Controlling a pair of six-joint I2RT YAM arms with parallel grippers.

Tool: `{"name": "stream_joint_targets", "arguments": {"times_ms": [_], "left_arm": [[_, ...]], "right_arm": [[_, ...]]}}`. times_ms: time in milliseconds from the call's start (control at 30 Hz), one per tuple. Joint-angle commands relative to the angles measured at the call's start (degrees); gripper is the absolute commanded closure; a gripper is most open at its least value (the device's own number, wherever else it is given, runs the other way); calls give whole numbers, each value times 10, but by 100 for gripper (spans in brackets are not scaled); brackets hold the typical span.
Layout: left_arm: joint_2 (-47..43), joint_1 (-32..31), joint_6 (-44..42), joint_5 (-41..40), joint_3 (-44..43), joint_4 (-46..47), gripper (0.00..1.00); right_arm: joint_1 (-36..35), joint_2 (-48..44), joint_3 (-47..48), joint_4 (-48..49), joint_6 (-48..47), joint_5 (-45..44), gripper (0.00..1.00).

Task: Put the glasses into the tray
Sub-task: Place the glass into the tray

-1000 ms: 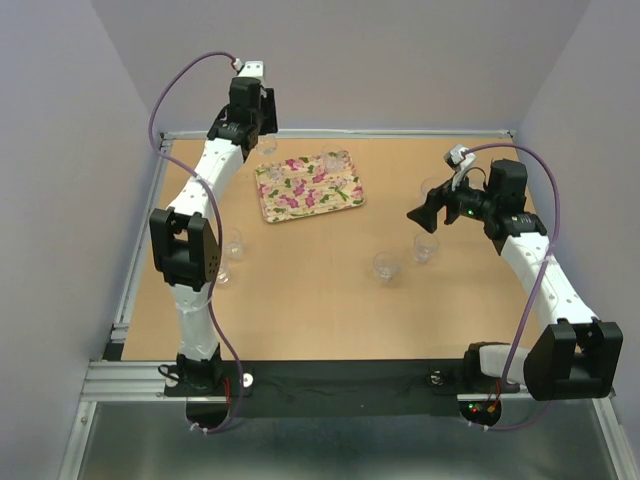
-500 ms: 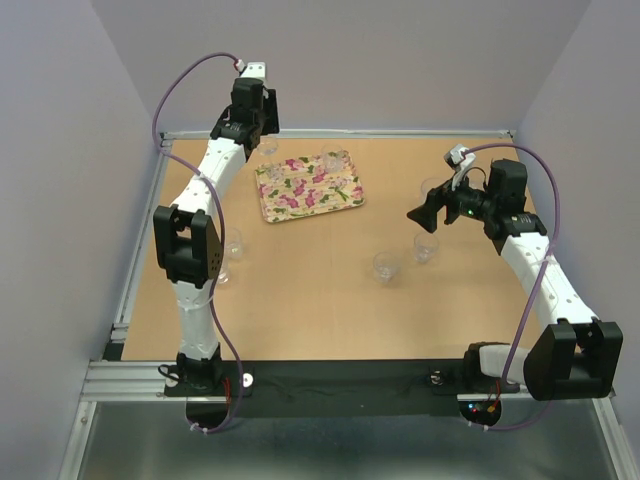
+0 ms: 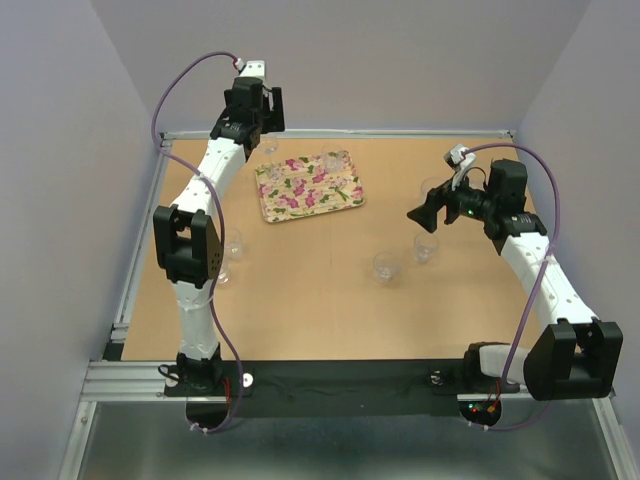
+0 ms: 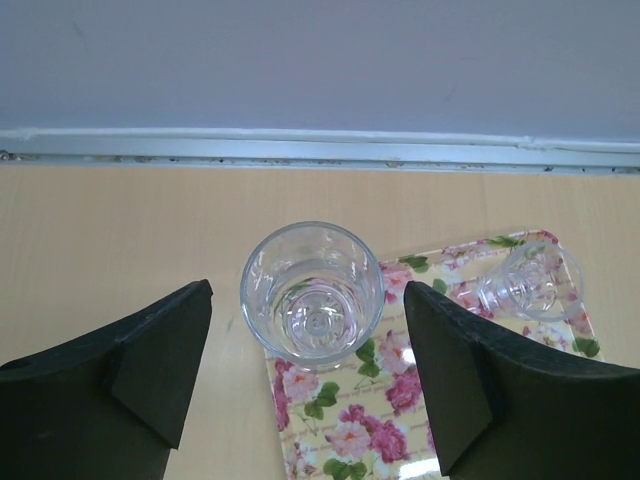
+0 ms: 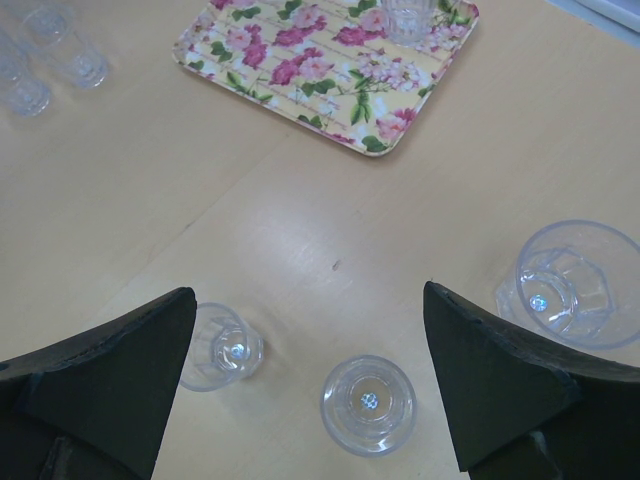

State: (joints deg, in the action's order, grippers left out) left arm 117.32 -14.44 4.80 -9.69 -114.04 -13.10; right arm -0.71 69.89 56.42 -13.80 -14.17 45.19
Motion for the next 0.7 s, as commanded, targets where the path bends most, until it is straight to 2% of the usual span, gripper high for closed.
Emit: {"name": "stream_joint_targets", "arguments": {"times_ms": [0, 133, 200, 500, 667], "left_arm": [[-31, -2, -6, -2, -21, 20, 9], [-52, -1, -8, 9, -7, 23, 8], [-66, -2, -12, 21, 2, 24, 2], [-153, -2, -15, 50, 70, 34, 1], [-256, -1, -16, 41, 176, 60, 1]], "right_arm": [[4, 1, 0, 26, -6, -4, 0], [4, -1, -1, 26, -6, -4, 0], [4, -4, -1, 26, -8, -5, 0], [4, -11, -3, 26, -12, -4, 0], [4, -26, -17, 25, -43, 1, 0]]}}
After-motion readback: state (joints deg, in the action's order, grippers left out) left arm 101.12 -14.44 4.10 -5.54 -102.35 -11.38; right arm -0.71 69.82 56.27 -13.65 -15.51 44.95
